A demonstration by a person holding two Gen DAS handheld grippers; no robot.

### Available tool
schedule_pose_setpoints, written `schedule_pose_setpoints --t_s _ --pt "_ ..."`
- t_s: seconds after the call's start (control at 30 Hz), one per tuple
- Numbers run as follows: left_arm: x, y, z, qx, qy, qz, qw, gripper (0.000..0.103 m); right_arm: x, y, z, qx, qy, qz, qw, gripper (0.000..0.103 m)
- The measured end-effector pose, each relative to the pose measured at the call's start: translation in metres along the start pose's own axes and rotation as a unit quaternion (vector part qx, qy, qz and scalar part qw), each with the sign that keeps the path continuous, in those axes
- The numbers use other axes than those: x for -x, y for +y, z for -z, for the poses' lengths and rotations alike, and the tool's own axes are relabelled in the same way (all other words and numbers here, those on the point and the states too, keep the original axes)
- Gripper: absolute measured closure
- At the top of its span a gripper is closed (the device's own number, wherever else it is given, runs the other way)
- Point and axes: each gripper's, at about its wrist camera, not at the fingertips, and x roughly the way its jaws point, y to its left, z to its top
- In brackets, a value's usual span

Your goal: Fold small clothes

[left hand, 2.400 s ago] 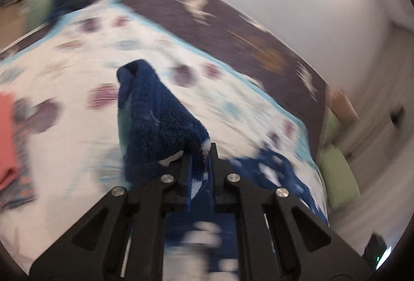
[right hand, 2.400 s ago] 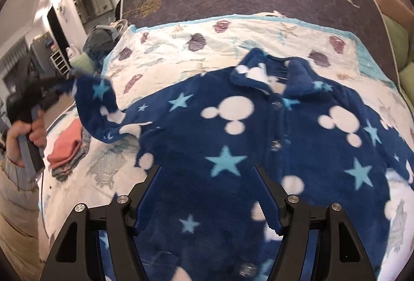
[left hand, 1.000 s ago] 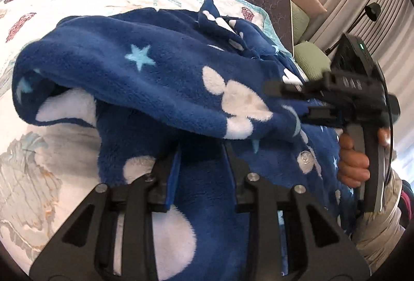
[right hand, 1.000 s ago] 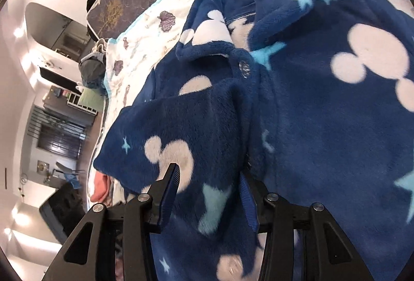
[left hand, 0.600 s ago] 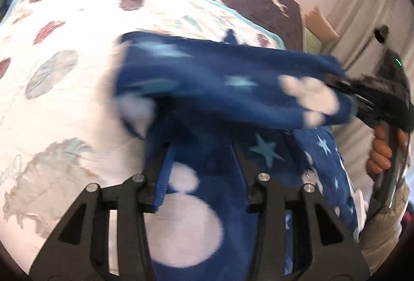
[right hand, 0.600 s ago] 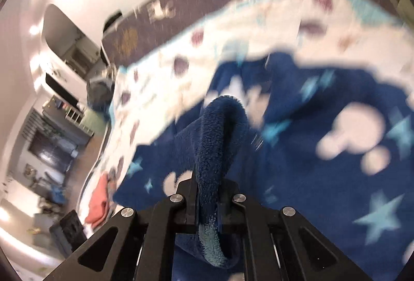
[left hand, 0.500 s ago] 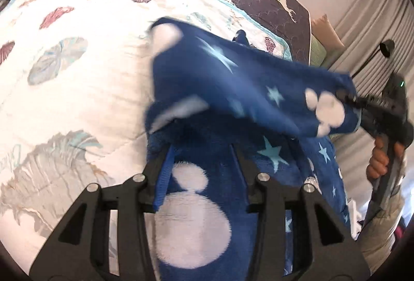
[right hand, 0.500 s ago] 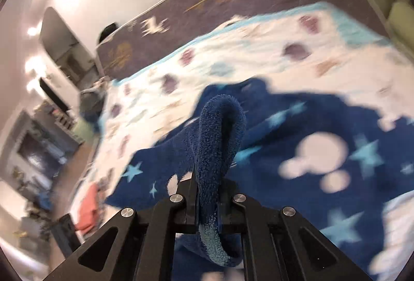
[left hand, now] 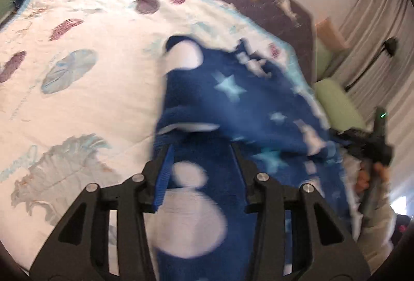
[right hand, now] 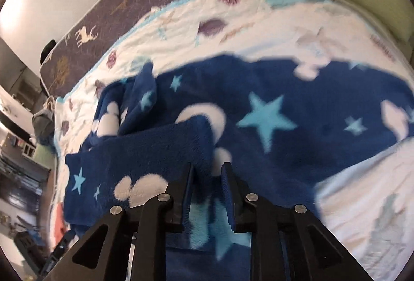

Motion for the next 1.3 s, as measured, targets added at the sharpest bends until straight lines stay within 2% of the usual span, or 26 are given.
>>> schedule_pose_setpoints --t_s 0.07,0.1,0.17,0.2,0.23,0.27,0.3,0.33,0.37,0.4,0.43,0.47,0.5,0.57,0.7,0.77,0.8,0.83,0.87,0.9,1.0,1.03,1.1,1.2,1.3 --pt "0.008 -0.013 -0.010 -0.007 -0.014 0.030 0.9994 0.059 0.019 0.005 0.002 0.022 -0.028 0.013 0.999 0.079" --pt "0.010 -0.023 -0.017 -0.020 -0.023 0.038 0.9988 0.059 0.024 0.010 0.003 0.032 -0.033 0.001 0.999 0.079" --pt "0.004 -0.040 -0.028 -0.051 -0.029 0.033 0.9977 0.059 0.029 0.024 0.006 0.058 -0.020 -0.051 0.997 0.079" --pt "-0.008 -0.045 -0.035 -0.060 -0.027 0.019 0.9977 0.058 0.026 0.034 0.011 0.070 0.004 -0.097 0.993 0.079" --pt "-0.017 -0.045 -0.039 -0.062 -0.021 0.013 0.9978 0.059 0.022 0.039 0.015 0.074 0.022 -0.125 0.989 0.080" --pt "-0.031 -0.044 -0.042 -0.063 -0.012 0.000 0.9979 0.058 0.016 0.044 0.021 0.077 0.042 -0.147 0.985 0.080" --pt "-0.048 -0.038 -0.045 -0.065 -0.002 -0.030 0.9974 0.058 0.008 0.047 0.026 0.080 0.056 -0.151 0.984 0.080" --pt "-0.068 -0.029 -0.044 -0.071 0.014 -0.079 0.9942 0.060 0.002 0.047 0.029 0.083 0.063 -0.143 0.984 0.080" --pt "-0.081 -0.023 -0.040 -0.074 0.031 -0.115 0.9901 0.071 -0.008 0.045 0.032 0.085 0.069 -0.118 0.987 0.081" --pt "-0.095 -0.012 -0.036 -0.071 0.049 -0.133 0.9873 0.072 -0.018 0.040 0.034 0.082 0.073 -0.083 0.990 0.085" --pt "-0.091 -0.010 -0.034 -0.063 0.032 -0.118 0.9904 0.072 -0.028 0.031 0.036 0.073 0.076 -0.057 0.993 0.097" --pt "-0.086 -0.010 -0.035 -0.058 0.027 -0.112 0.9916 0.072 -0.032 0.022 0.038 0.061 0.076 -0.071 0.993 0.098" --pt "-0.082 -0.012 -0.036 -0.058 0.027 -0.113 0.9916 0.072 -0.032 0.011 0.039 0.039 0.065 -0.101 0.992 0.098" --pt "-0.076 -0.015 -0.036 -0.061 0.021 -0.113 0.9916 0.072 -0.028 0.003 0.040 0.029 0.066 -0.120 0.990 0.098" --pt "-0.060 -0.026 -0.037 -0.058 0.005 -0.080 0.9951 0.072 -0.009 0.005 0.044 0.042 0.046 -0.116 0.991 0.095" --pt "-0.054 -0.040 -0.039 -0.070 -0.005 -0.065 0.9954 0.071 0.010 -0.001 0.036 0.032 0.016 -0.125 0.992 0.091" --pt "-0.052 -0.048 -0.039 -0.080 -0.008 -0.060 0.9949 0.069 0.021 -0.012 0.032 0.019 -0.002 -0.125 0.992 0.086" --pt "-0.053 -0.054 -0.038 -0.090 -0.009 -0.056 0.9943 0.066 0.031 -0.028 0.028 -0.005 -0.022 -0.118 0.993 0.069" --pt "-0.054 -0.059 -0.039 -0.099 -0.012 -0.054 0.9936 0.064 0.039 -0.045 0.023 -0.034 -0.038 -0.106 0.993 0.048" --pt "-0.056 -0.064 -0.039 -0.105 -0.015 -0.053 0.9929 0.062 0.048 -0.071 0.019 -0.077 -0.057 -0.087 0.992 0.040" --pt "-0.067 -0.067 -0.037 -0.105 -0.007 -0.040 0.9937 0.061 0.063 -0.136 0.017 -0.186 -0.086 -0.056 0.977 0.038" --pt "-0.071 -0.067 -0.034 -0.101 0.001 -0.038 0.9942 0.061 0.067 -0.167 0.019 -0.235 -0.091 -0.051 0.966 0.038" --pt "-0.083 -0.064 -0.029 -0.097 0.022 -0.047 0.9939 0.061 0.073 -0.209 0.025 -0.295 -0.102 -0.040 0.949 0.038" --pt "-0.089 -0.064 -0.021 -0.102 0.032 -0.055 0.9928 0.061 0.079 -0.259 0.028 -0.349 -0.120 -0.005 0.930 0.038" --pt "-0.090 -0.067 -0.020 -0.106 0.031 -0.057 0.9923 0.061 0.075 -0.295 0.029 -0.392 -0.116 0.019 0.912 0.038"
